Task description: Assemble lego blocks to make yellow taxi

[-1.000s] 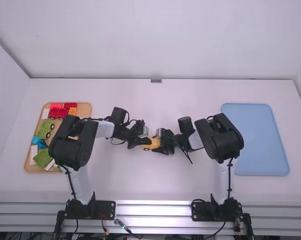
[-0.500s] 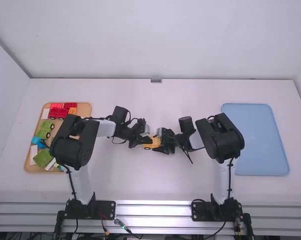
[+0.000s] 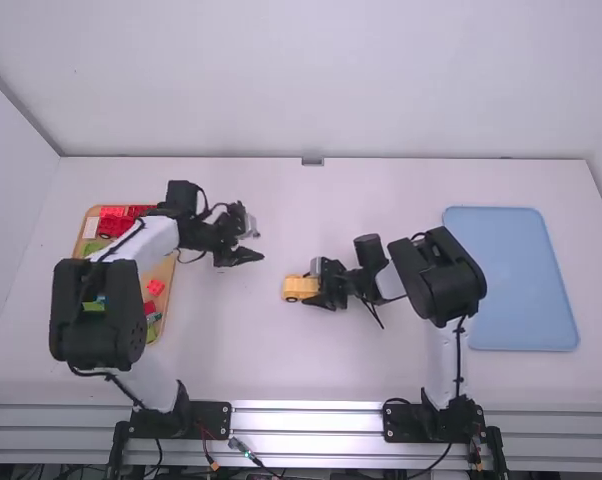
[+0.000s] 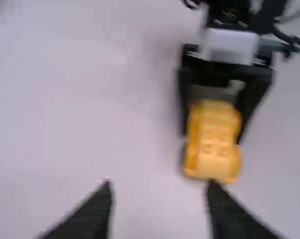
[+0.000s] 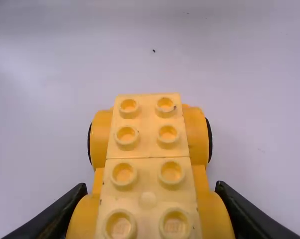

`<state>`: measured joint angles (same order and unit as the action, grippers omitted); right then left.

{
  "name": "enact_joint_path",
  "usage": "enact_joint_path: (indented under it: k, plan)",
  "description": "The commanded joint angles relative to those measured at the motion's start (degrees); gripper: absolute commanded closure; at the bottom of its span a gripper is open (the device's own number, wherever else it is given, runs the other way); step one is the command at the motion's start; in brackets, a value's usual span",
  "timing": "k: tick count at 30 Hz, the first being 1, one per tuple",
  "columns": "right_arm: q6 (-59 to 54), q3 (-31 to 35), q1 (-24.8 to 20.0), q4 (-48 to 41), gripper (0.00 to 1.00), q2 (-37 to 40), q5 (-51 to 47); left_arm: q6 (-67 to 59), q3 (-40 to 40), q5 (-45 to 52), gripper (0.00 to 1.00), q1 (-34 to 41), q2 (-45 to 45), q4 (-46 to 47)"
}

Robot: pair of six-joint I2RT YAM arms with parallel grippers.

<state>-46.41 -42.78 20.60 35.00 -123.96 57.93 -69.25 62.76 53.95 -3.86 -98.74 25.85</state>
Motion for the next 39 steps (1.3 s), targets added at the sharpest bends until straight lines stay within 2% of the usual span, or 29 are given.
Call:
enact_joint_path:
  k: [1, 4, 5, 6, 9, 13, 16, 19, 21, 24, 27, 30, 33, 34, 35, 39]
  plan:
    - [0.94, -0.02, -0.66, -0.33, 0.59, 0.48, -1.01, 11.58, 1.05, -0.7, 0.01, -2.05, 0.72, -0.57]
    - [1.11, 0.0, -1.36, -0.39, 0.55, 0.48, -1.03, 17.86, 0.98, -5.35, 0.01, -3.04, 0.72, -0.83]
    - [1.62, 0.0, -1.68, -0.39, 0.47, 0.48, -1.44, 20.44, 0.74, -8.35, 0.01, -3.28, 0.7, -0.59]
    - [1.62, 0.0, -1.73, -0.42, 0.44, 0.48, -1.49, 20.65, 0.66, -8.81, 0.01, -3.28, 0.7, -0.59]
    - [1.57, 0.02, -2.34, -2.36, 0.01, 1.33, -3.98, 20.83, -0.37, -9.99, 0.01, -3.28, 0.72, -1.22]
    - [1.57, 0.04, -2.21, -6.62, 0.01, 4.02, -8.28, 21.03, -0.42, -10.16, 0.01, -3.19, 0.72, -1.25]
    - [1.53, -0.07, -1.81, -14.03, 0.01, 8.94, -15.08, 22.25, -0.42, -12.02, 0.01, -3.23, 0.72, -1.33]
    - [1.49, 0.0, -1.95, -21.24, 0.01, 13.9, -21.73, 31.41, -0.42, -19.37, 0.01, -3.32, 0.72, -3.87]
    - [0.31, 0.0, -2.32, -29.46, 0.01, 19.28, -28.04, 42.58, -0.42, -29.18, 0.01, -3.26, 0.72, -7.02]
    - [-0.31, 0.0, -2.36, -37.35, 0.01, 25.66, -33.57, 47.08, -0.42, -31.39, 0.0, -3.23, 0.72, -7.96]
    - [0.02, 0.0, -2.34, -41.53, 0.01, 30.56, -37.35, 46.97, -0.42, -30.8, 0.01, -3.21, 0.72, -7.82]
    - [0.07, 0.0, -2.34, -43.47, 0.01, 34.01, -38.95, 46.71, -0.42, -34.88, 0.01, -3.45, 0.72, -9.11]
    - [0.09, 0.0, -2.34, -44.44, 0.01, 37.03, -38.69, 53.62, -0.39, -44.94, 0.01, -4.26, 0.72, -9.92]
    - [0.5, 0.0, -2.34, -44.5, 0.01, 38.42, -38.73, 58.53, -0.39, -53.18, 0.01, -4.87, 0.72, -10.01]
    - [1.22, 0.0, -2.34, -44.44, 0.01, 39.12, -38.77, 58.75, -0.39, -55.65, 0.01, -5.22, 0.72, -9.75]
    - [1.57, 0.0, -2.14, -44.46, 0.01, 40.89, -38.82, 56.72, 1.88, -54.66, 0.01, -8.52, 0.55, -5.44]
